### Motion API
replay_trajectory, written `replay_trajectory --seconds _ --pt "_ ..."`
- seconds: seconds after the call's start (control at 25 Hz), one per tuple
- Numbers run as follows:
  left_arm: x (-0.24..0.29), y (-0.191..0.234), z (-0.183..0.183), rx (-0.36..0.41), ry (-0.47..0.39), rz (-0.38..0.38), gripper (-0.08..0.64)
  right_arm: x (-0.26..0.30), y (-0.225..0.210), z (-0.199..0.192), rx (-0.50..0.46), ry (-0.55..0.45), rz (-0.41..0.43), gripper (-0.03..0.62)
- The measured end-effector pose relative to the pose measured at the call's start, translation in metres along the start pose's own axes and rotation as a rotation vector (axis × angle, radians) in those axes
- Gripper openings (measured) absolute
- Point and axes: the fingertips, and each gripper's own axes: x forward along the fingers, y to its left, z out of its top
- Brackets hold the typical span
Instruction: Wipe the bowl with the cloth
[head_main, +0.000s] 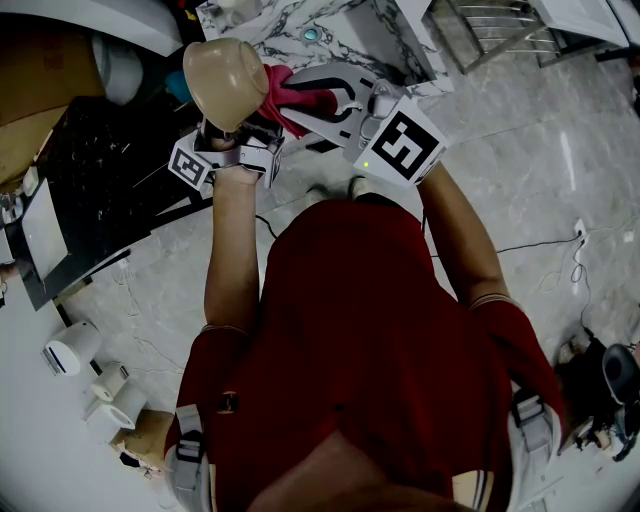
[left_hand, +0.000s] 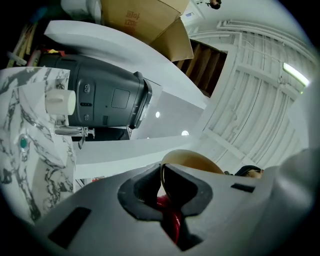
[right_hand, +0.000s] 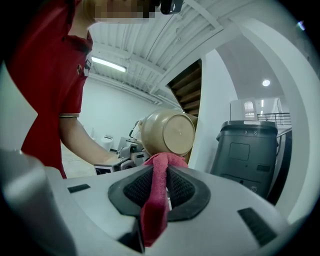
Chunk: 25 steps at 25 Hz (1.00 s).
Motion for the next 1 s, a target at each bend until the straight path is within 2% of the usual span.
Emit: replay_trajectory --seconds 0.52,0.72,1.0 --pt "-0.015 0.017 0.016 0.109 -0.079 0.169 0.025 0.002 0.021 0.003 -0.073 0.042 0.04 0.067" --pt "-0.021 0.022 0.018 0.141 -0.083 0.229 0.024 0.002 0.03 0.007 -0.11 0.042 0.057 0.067" --pt "-0.024 0.025 0.019 0.188 -0.058 0.275 0.023 -0.006 0.03 0.018 -0.16 0.011 0.038 0.067"
